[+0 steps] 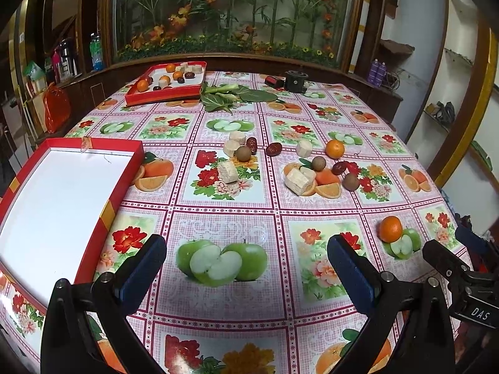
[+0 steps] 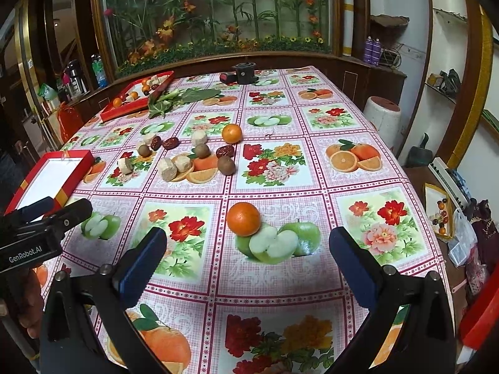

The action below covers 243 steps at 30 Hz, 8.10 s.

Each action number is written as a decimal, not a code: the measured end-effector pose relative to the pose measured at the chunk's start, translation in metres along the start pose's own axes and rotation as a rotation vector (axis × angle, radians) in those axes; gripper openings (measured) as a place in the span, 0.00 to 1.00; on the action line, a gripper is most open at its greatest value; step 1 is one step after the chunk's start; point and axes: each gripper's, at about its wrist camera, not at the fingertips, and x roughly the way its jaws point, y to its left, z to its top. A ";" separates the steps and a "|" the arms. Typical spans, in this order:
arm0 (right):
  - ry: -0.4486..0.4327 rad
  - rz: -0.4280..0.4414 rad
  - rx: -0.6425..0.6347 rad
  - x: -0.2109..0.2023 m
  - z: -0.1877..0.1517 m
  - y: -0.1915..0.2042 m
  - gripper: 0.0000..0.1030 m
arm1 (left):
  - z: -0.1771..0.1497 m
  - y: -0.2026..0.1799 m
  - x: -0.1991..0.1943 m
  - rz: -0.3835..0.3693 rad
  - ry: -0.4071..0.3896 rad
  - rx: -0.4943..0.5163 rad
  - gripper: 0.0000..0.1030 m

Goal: Organize fruits
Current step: 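Reach the right tool to the orange and close its fingers on it, then grasp a cream cube with the left tool while the right tool holds the orange, then carry the cream cube and orange into the white tray and open both tools, then move both open tools back over the fruit on the tablecloth, then grasp a brown round fruit with the right tool while the left grasps a cream piece, then carry both held pieces into the white tray and open both tools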

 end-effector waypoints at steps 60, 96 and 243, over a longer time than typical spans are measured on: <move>0.064 0.182 -0.044 0.028 0.004 0.030 0.33 | 0.021 0.029 0.024 -0.072 0.012 0.027 0.24; 0.134 0.538 -0.362 0.097 0.032 0.345 0.34 | -0.017 0.256 -0.026 0.295 0.041 -0.350 0.24; 0.018 0.186 -0.089 0.002 0.024 0.073 0.27 | 0.001 0.035 -0.018 -0.145 0.061 -0.021 0.22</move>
